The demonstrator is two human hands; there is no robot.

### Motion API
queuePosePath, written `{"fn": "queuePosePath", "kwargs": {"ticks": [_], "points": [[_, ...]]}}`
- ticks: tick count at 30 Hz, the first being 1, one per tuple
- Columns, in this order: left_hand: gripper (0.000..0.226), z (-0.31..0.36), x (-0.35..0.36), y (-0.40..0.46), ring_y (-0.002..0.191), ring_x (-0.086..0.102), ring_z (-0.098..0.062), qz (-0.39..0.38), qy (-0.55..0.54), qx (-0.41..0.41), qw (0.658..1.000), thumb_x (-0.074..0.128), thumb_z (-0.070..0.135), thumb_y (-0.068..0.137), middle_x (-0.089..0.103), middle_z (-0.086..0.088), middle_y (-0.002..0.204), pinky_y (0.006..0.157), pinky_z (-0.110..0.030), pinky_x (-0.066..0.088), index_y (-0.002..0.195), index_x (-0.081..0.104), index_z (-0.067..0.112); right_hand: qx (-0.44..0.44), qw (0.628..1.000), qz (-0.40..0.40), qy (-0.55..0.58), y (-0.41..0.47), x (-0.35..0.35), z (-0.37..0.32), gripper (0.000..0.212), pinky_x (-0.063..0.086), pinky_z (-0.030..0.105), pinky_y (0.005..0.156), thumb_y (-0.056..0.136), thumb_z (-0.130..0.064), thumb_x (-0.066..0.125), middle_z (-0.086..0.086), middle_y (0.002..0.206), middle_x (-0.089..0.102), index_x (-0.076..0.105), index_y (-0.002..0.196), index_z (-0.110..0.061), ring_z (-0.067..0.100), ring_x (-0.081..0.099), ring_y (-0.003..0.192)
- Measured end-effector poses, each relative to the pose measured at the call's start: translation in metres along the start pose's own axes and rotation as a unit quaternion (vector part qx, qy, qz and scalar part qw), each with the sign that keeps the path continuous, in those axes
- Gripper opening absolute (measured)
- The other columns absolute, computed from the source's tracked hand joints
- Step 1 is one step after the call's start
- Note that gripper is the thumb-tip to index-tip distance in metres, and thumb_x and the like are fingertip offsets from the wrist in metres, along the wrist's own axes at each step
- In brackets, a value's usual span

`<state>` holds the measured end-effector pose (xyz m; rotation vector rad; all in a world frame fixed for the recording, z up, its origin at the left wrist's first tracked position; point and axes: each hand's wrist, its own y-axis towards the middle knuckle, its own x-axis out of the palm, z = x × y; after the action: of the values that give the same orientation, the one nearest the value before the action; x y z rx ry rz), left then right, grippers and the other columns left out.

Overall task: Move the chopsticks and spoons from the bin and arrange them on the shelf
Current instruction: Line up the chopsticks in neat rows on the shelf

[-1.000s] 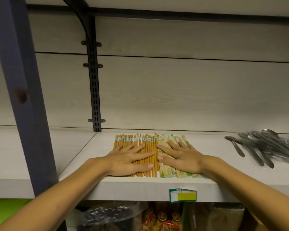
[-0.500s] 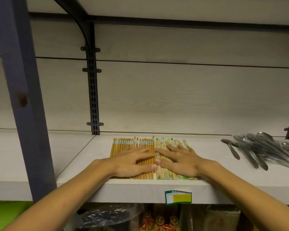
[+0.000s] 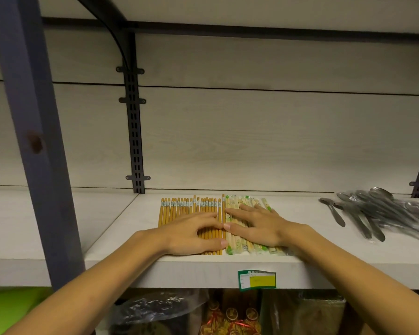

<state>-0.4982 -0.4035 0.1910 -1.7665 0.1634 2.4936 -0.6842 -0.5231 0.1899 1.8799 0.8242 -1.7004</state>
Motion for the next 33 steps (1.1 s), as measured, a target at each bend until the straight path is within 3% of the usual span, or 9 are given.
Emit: {"fn": "queuePosePath", "kwargs": {"ticks": [5, 9, 13, 14, 16, 19, 22, 28, 33], "points": [[0.035, 0.004, 0.000, -0.001, 0.138, 0.032, -0.009, 0.019, -0.040, 0.035, 0.998, 0.053, 0.054, 0.091, 0.036, 0.015, 0.150, 0.113, -0.035, 0.027, 0.124, 0.054, 0.043, -0.011, 1.000, 0.009, 0.014, -0.003, 0.000, 0.006, 0.075, 0.010, 0.059, 0.116, 0.078, -0.085, 0.020, -0.002, 0.161, 0.015, 0.017, 0.146, -0.054, 0.026, 0.010, 0.149], [0.026, 0.005, -0.005, -0.009, 0.128, 0.040, -0.002, 0.011, -0.083, 0.052, 0.995, 0.053, 0.041, 0.095, 0.048, 0.015, 0.140, 0.104, -0.023, 0.031, 0.118, 0.064, 0.037, -0.034, 0.999, 0.006, 0.024, -0.007, 0.000, 0.011, 0.076, 0.009, 0.057, 0.117, 0.075, -0.087, 0.015, -0.003, 0.161, 0.015, 0.018, 0.144, -0.056, 0.024, 0.011, 0.148], [0.035, -0.002, -0.007, -0.010, 0.125, 0.043, -0.001, 0.025, -0.072, 0.049, 0.996, 0.049, 0.055, 0.091, 0.050, 0.017, 0.135, 0.107, -0.032, 0.038, 0.122, 0.059, 0.042, -0.039, 0.998, 0.035, 0.024, -0.010, -0.003, 0.013, 0.076, 0.006, 0.056, 0.118, 0.074, -0.087, 0.015, -0.005, 0.162, 0.012, 0.013, 0.144, -0.058, 0.024, 0.008, 0.149], [0.042, -0.004, -0.006, -0.009, 0.128, 0.041, -0.004, 0.047, -0.031, 0.039, 0.998, 0.045, 0.061, 0.089, 0.048, 0.017, 0.138, 0.109, -0.040, 0.036, 0.126, 0.055, 0.043, -0.028, 0.999, 0.035, 0.018, -0.010, -0.005, 0.013, 0.076, 0.003, 0.056, 0.118, 0.074, -0.086, 0.015, -0.004, 0.162, 0.009, 0.012, 0.144, -0.058, 0.025, 0.005, 0.149], [0.055, -0.006, -0.003, -0.006, 0.144, 0.022, -0.016, 0.071, 0.077, -0.022, 0.994, 0.032, 0.072, 0.088, 0.029, 0.010, 0.154, 0.117, -0.054, 0.015, 0.137, 0.040, 0.048, -0.008, 1.000, 0.020, 0.012, -0.011, -0.005, 0.011, 0.077, -0.001, 0.057, 0.117, 0.072, -0.086, 0.013, -0.004, 0.163, 0.004, 0.010, 0.144, -0.059, 0.028, -0.001, 0.149], [0.076, -0.009, 0.002, -0.004, 0.148, -0.012, -0.026, 0.000, 0.123, -0.126, 0.984, 0.012, 0.084, 0.078, -0.007, 0.004, 0.162, 0.115, -0.058, -0.010, 0.147, 0.008, 0.053, -0.004, 1.000, -0.015, -0.005, -0.012, 0.002, 0.005, 0.077, -0.005, 0.058, 0.117, 0.070, -0.088, 0.008, -0.005, 0.163, -0.002, 0.003, 0.142, -0.062, 0.029, -0.006, 0.149], [0.080, -0.010, 0.003, -0.003, 0.147, -0.015, -0.025, -0.049, 0.110, -0.155, 0.981, 0.007, 0.085, 0.075, -0.014, 0.004, 0.161, 0.116, -0.056, -0.010, 0.146, -0.005, 0.051, 0.001, 0.999, -0.038, -0.018, -0.009, 0.005, 0.003, 0.078, -0.007, 0.058, 0.116, 0.067, -0.089, 0.003, -0.006, 0.162, -0.006, -0.002, 0.141, -0.064, 0.029, -0.009, 0.149], [0.083, -0.012, 0.003, -0.003, 0.147, -0.016, -0.015, -0.057, 0.121, -0.132, 0.982, 0.006, 0.084, 0.074, -0.016, 0.013, 0.159, 0.117, -0.053, -0.011, 0.147, -0.006, 0.048, -0.021, 0.999, -0.031, -0.014, -0.012, 0.007, 0.002, 0.074, -0.008, 0.057, 0.117, 0.077, -0.083, 0.007, -0.012, 0.161, -0.012, -0.001, 0.145, -0.056, 0.022, -0.017, 0.147], [0.085, -0.010, 0.002, -0.005, 0.147, -0.015, -0.013, -0.061, 0.115, -0.122, 0.984, 0.007, 0.083, 0.072, -0.014, 0.016, 0.159, 0.117, -0.053, -0.011, 0.148, -0.005, 0.047, -0.039, 0.999, -0.001, 0.018, -0.016, 0.007, 0.004, 0.078, -0.001, 0.055, 0.118, 0.081, -0.081, 0.016, -0.013, 0.161, 0.010, 0.010, 0.150, -0.046, 0.015, 0.006, 0.149]]}}
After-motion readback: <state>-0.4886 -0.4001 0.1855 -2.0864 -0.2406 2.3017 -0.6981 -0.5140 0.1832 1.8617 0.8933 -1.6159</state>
